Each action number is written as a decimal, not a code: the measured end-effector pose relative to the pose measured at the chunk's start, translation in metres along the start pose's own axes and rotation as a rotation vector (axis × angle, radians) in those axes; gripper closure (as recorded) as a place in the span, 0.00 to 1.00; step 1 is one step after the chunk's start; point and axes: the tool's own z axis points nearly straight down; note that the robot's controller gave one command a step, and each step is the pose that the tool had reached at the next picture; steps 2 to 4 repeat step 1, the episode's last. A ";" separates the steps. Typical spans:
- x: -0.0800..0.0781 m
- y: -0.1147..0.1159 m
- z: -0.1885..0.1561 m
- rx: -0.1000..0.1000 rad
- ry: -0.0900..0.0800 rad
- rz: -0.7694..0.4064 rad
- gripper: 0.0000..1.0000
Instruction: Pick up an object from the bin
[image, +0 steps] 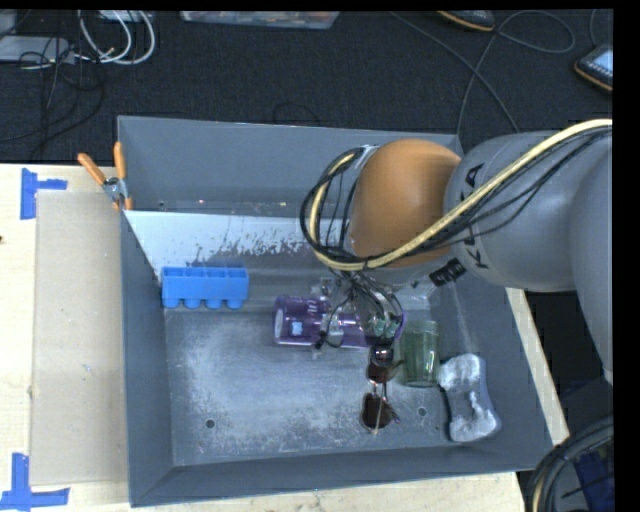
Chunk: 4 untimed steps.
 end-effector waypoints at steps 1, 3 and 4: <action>0.000 0.000 -0.026 0.000 0.002 0.001 1.00; 0.000 0.000 -0.026 0.000 0.002 0.001 1.00; 0.000 0.000 -0.026 0.000 0.002 0.001 1.00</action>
Offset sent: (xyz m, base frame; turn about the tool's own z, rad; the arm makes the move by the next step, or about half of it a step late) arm -0.0009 0.0001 0.0381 0.0009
